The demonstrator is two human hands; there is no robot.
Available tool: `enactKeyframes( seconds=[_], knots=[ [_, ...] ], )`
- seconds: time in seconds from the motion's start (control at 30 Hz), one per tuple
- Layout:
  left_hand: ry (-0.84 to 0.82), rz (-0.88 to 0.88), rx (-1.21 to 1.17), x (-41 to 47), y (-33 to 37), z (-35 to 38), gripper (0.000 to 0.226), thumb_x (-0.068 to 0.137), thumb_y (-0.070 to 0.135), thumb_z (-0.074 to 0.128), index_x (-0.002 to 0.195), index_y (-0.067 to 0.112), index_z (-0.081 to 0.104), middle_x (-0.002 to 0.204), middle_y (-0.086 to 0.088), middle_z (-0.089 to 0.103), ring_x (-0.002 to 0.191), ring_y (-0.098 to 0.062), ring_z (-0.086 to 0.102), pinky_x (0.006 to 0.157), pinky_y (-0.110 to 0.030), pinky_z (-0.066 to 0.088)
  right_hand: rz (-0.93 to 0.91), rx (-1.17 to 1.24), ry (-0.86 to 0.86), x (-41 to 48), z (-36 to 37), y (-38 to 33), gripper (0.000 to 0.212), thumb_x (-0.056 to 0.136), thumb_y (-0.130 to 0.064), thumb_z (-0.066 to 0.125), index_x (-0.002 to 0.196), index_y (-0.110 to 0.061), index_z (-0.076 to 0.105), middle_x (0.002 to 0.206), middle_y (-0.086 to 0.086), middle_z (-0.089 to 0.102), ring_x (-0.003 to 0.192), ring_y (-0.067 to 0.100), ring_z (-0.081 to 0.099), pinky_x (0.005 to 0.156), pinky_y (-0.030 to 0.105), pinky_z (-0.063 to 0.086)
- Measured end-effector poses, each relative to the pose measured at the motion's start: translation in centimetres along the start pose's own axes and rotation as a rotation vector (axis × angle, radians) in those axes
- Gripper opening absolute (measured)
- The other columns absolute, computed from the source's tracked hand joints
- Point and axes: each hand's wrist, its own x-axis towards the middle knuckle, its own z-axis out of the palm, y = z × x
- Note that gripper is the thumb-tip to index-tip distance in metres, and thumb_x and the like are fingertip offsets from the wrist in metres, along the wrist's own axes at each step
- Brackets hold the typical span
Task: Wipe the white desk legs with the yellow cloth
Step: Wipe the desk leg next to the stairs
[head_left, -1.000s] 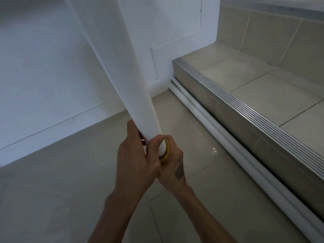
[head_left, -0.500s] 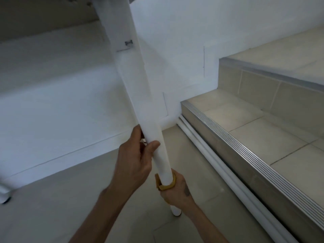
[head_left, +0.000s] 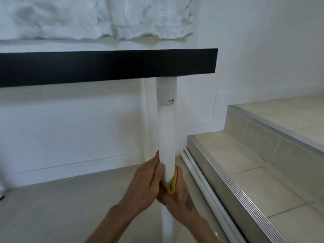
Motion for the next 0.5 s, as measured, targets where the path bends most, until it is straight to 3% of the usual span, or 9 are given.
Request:
enactKeyframes(
  seconds=[0.07,0.13,0.17,0.23,0.3,0.37,0.43,0.5],
  knots=[
    [-0.027,-0.043,-0.104,0.0,0.0,-0.1,0.048,0.103,0.044,0.029,0.144,0.029,0.047,0.101,0.037,0.063,0.092,0.01,0.062,0.081,-0.02,0.052,-0.07,-0.108,-0.015,0.2,-0.4,-0.2,0.036,0.087,-0.023,0.07,0.114,-0.017,0.047,0.075,-0.001,0.064,0.061,0.014,0.061,0.053,0.031,0.053],
    [-0.016,-0.087,-0.232,-0.4,-0.1,-0.1,0.049,0.102,0.047,0.028,0.147,0.035,0.041,0.085,0.026,0.067,0.075,0.003,0.061,0.072,-0.02,0.05,-0.127,-0.213,-0.033,0.4,-1.1,-0.1,0.026,0.092,-0.01,0.066,0.111,-0.017,0.048,0.082,-0.02,0.07,0.064,-0.001,0.065,0.057,0.021,0.055],
    [0.003,-0.113,-0.327,-0.6,-0.2,-0.2,0.049,0.101,0.049,0.029,0.149,0.041,0.034,0.079,0.018,0.066,0.071,-0.004,0.059,0.07,-0.024,0.05,-0.16,-0.25,-0.035,0.7,-1.4,-0.3,0.025,0.094,-0.013,0.065,0.113,-0.019,0.05,0.087,-0.025,0.071,0.069,-0.004,0.067,0.06,0.02,0.057],
    [0.098,-0.237,-0.603,-1.1,-0.6,-0.1,0.048,0.103,0.045,0.036,0.15,0.048,0.025,0.078,0.0,0.061,0.07,-0.017,0.056,0.071,-0.032,0.05,-0.193,-0.284,-0.036,1.3,-1.6,-1.5,0.031,0.094,-0.033,0.065,0.119,-0.019,0.053,0.095,-0.018,0.072,0.081,0.003,0.072,0.069,0.029,0.062],
    [0.221,-0.35,-0.783,-1.4,-1.1,0.6,0.049,0.105,0.028,0.041,0.148,0.047,0.027,0.083,-0.007,0.061,0.072,-0.021,0.058,0.073,-0.035,0.05,-0.219,-0.306,-0.025,2.3,-1.6,-3.2,0.038,0.091,-0.041,0.066,0.115,-0.014,0.054,0.088,-0.007,0.073,0.075,0.009,0.072,0.064,0.037,0.061],
    [0.216,-0.388,-0.762,-1.7,-1.0,1.4,0.052,0.104,0.017,0.044,0.148,0.041,0.03,0.088,-0.008,0.062,0.075,-0.022,0.06,0.075,-0.037,0.053,-0.251,-0.31,-0.007,3.4,-1.5,-5.5,0.021,0.093,-0.027,0.068,0.104,-0.019,0.053,0.078,-0.017,0.071,0.065,-0.002,0.066,0.057,0.022,0.056],
    [0.167,-0.316,-0.621,-1.8,-0.9,1.9,0.047,0.104,0.017,0.046,0.146,0.034,0.036,0.086,-0.002,0.06,0.072,-0.018,0.059,0.073,-0.034,0.053,-0.276,-0.31,0.004,4.9,-1.3,-8.3,0.016,0.092,-0.022,0.067,0.096,-0.021,0.051,0.071,-0.026,0.066,0.059,-0.008,0.06,0.054,0.011,0.047],
    [0.151,-0.125,-0.324,-1.1,-1.0,1.7,0.021,0.103,0.032,0.044,0.121,0.037,0.053,0.076,0.01,0.056,0.065,-0.011,0.055,0.065,-0.031,0.05,-0.292,-0.295,0.018,6.5,-1.1,-11.0,0.024,0.091,-0.032,0.065,0.096,-0.012,0.052,0.066,-0.02,0.064,0.058,-0.005,0.058,0.056,0.012,0.046]
  ],
)
